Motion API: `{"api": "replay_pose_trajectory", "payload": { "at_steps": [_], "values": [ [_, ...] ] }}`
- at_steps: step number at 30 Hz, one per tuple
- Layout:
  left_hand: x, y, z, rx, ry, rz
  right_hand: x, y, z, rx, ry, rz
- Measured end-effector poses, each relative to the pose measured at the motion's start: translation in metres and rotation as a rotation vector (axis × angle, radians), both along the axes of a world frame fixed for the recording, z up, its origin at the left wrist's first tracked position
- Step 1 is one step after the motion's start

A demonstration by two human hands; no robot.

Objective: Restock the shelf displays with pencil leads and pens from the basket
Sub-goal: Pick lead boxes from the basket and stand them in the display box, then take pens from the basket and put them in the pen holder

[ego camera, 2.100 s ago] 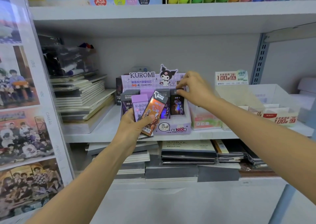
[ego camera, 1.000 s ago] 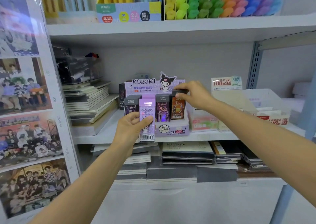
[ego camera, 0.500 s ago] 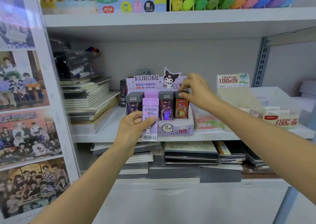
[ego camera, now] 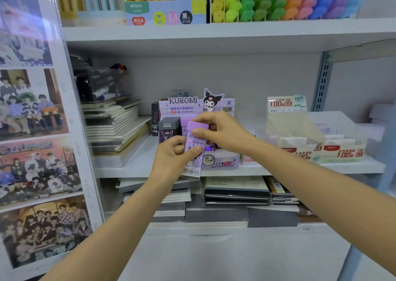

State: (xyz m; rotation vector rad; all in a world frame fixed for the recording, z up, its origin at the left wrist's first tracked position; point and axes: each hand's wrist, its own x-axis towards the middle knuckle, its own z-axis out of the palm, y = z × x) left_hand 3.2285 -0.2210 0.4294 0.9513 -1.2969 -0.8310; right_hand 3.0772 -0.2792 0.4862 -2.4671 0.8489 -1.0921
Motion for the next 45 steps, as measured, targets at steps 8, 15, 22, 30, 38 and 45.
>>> {"api": "replay_pose_trajectory", "payload": {
  "at_steps": [8, 15, 22, 30, 38, 45],
  "values": [
    [0.039, 0.014, -0.026, -0.303, -0.878, 0.49, -0.015, -0.019, 0.026, -0.127, -0.256, -0.201],
    [0.047, 0.012, -0.051, -0.217, -1.31, 0.455, 0.018, -0.02, 0.003, -0.237, -0.105, -0.198],
    [0.05, 0.009, -0.054, -0.233, -1.344, 0.482, 0.024, -0.032, 0.005, -0.214, 0.106, -0.228],
    [0.052, 0.005, -0.062, -0.26, -1.309, 0.483, 0.043, -0.041, 0.001, -0.225, 0.078, -0.212],
    [0.048, 0.002, -0.068, -0.267, -1.291, 0.499, 0.039, -0.041, -0.024, -0.418, 0.102, -0.346],
    [0.039, 0.016, -0.092, -0.44, -1.133, 0.58, 0.007, 0.014, -0.074, -0.4, -0.029, -0.112]
  ]
}}
